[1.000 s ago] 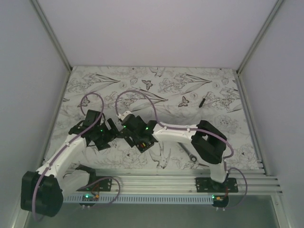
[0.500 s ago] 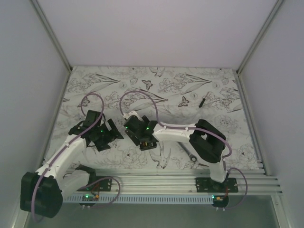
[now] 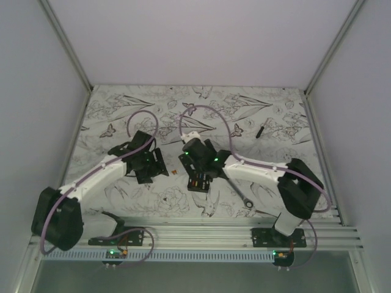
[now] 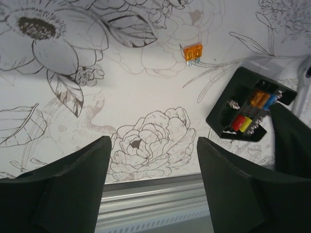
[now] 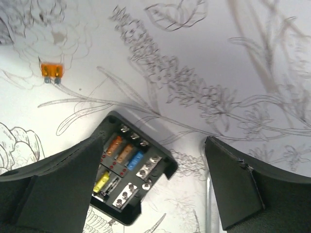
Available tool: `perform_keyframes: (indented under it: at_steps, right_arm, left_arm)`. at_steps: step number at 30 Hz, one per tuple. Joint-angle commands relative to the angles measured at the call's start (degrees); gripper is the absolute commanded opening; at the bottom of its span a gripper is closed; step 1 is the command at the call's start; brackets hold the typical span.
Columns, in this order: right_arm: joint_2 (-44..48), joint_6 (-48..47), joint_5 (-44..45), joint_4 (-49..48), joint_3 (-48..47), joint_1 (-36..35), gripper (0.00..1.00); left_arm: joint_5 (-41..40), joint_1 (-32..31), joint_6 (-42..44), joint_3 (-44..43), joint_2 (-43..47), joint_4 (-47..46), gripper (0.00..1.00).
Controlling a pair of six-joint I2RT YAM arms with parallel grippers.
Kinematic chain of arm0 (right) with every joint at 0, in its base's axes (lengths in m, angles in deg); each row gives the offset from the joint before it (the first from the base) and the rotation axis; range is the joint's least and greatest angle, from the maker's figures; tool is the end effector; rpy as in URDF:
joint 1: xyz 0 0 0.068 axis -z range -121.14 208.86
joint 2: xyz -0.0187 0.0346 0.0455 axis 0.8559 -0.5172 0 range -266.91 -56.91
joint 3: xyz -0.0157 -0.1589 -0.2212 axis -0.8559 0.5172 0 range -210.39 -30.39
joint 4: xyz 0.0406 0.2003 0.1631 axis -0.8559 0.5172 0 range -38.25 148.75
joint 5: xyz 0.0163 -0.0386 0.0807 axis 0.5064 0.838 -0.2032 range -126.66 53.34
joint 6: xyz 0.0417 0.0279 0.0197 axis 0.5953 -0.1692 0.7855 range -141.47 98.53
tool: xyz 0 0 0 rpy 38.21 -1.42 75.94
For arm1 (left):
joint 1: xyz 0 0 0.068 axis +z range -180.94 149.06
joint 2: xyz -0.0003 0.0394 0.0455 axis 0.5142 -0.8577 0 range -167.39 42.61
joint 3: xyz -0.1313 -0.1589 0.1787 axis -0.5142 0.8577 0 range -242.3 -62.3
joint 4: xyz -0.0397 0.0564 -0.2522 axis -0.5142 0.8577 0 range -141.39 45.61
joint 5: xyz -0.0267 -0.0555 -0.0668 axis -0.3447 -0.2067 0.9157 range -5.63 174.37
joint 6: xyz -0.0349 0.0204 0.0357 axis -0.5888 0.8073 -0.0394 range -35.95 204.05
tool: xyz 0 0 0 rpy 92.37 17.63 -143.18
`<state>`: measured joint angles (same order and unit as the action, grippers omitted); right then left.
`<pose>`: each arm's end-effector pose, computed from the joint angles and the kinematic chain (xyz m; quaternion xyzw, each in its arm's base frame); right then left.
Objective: Snap on the fuse box
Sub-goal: Adjust the fuse box base at the center of the board, then pick up the fuse from the center of the board.
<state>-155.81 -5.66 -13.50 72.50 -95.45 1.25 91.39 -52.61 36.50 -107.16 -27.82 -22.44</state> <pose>0.2044 0.2961 0.2008 -0.2759 0.8936 0.0248 0.3531 0.2232 -0.0932 0.2216 -0.1947 0.9307 -0.2207 0.2172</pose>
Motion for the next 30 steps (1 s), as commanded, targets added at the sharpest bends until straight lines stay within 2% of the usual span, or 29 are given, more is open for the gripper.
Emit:
perform_keyframes:
  at_steps: [1,9,17,22,30]
  right_arm:
    - [7.3,2.8,0.6,-4.0,3.6,4.6,0.94]
    - [18.1,4.2,-0.2,-6.2,13.0,12.4,1.00]
    - [22.9,3.6,-1.9,-8.3,18.0,15.3,1.00]
    - [24.2,3.0,-2.8,-9.0,19.6,16.6,0.99]
    - [25.1,2.9,-3.7,-9.6,20.7,17.4,1.00]
  left_arm:
    - [-6.5,-4.9,-0.5,-5.3,-7.5,1.4,0.70]
    - [-14.6,-10.6,-1.5,-14.5,-20.8,1.6,0.55]
    - [-19.7,-13.0,-2.0,-23.1,-32.2,4.9,0.53]
    - [-20.9,-13.5,-2.9,-26.0,-36.1,5.7,0.52]
    - [-20.0,-13.6,-5.0,-26.3,-37.8,7.5,0.42]
